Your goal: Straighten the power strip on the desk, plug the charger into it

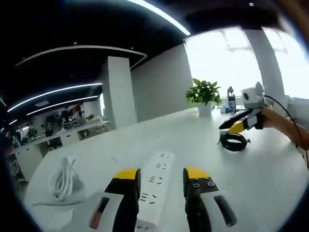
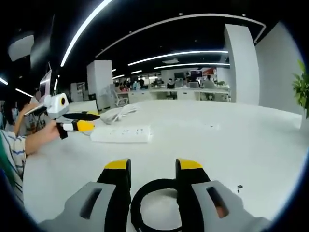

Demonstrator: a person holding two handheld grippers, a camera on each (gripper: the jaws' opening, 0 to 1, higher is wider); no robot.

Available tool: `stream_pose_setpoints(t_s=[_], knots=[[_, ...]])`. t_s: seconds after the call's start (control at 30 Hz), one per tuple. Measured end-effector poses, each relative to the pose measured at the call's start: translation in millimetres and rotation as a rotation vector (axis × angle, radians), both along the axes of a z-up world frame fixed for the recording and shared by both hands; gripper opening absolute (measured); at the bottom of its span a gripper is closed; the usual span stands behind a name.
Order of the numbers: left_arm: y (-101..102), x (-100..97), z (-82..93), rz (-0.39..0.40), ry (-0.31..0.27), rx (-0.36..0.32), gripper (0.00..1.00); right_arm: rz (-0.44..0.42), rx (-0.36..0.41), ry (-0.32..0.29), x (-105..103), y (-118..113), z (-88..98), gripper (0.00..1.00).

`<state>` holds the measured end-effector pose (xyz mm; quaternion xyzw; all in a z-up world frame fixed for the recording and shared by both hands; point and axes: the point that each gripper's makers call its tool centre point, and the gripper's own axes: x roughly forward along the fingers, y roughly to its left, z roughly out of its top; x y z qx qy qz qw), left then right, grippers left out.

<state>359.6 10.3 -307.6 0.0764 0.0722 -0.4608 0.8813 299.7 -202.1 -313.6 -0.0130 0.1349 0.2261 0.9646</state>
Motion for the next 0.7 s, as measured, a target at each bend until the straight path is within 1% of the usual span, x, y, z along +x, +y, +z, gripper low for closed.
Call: stream_pose_setpoints(t_s=[0.13, 0.27, 0.4, 0.5, 0.6, 0.7], knots=[[0.5, 0.6, 2.2, 0.000, -0.006, -0.008, 0.35, 0.015, 0.031, 0.003, 7.2, 2.1, -1.3, 0.36], [0.2, 2.6, 2.1, -0.002, -0.016, -0.004, 0.34, 0.012, 0.026, 0.006, 12.5, -3.0, -4.0, 0.36], [1.0, 5.4, 0.3, -0.003, 0.001, -0.022, 0.33, 0.002, 0.044, -0.005, 17.6, -9.4, -3.1, 0.34], [2.5, 6.8, -4.2, -0.001, 0.006, -0.012, 0.32, -0.005, 0.062, -0.018, 24.3, -10.4, -1.9, 0.31], [9.1, 6.6, -9.2, 0.007, 0.025, -0.002, 0.32, 0.010, 0.066, -0.030, 30.8, -5.6, 0.0, 0.31], [16.0, 3.2, -9.5, 0.013, 0.028, -0.001, 0.32, 0.047, 0.066, -0.034, 38.3, 5.2, -0.4, 0.31]])
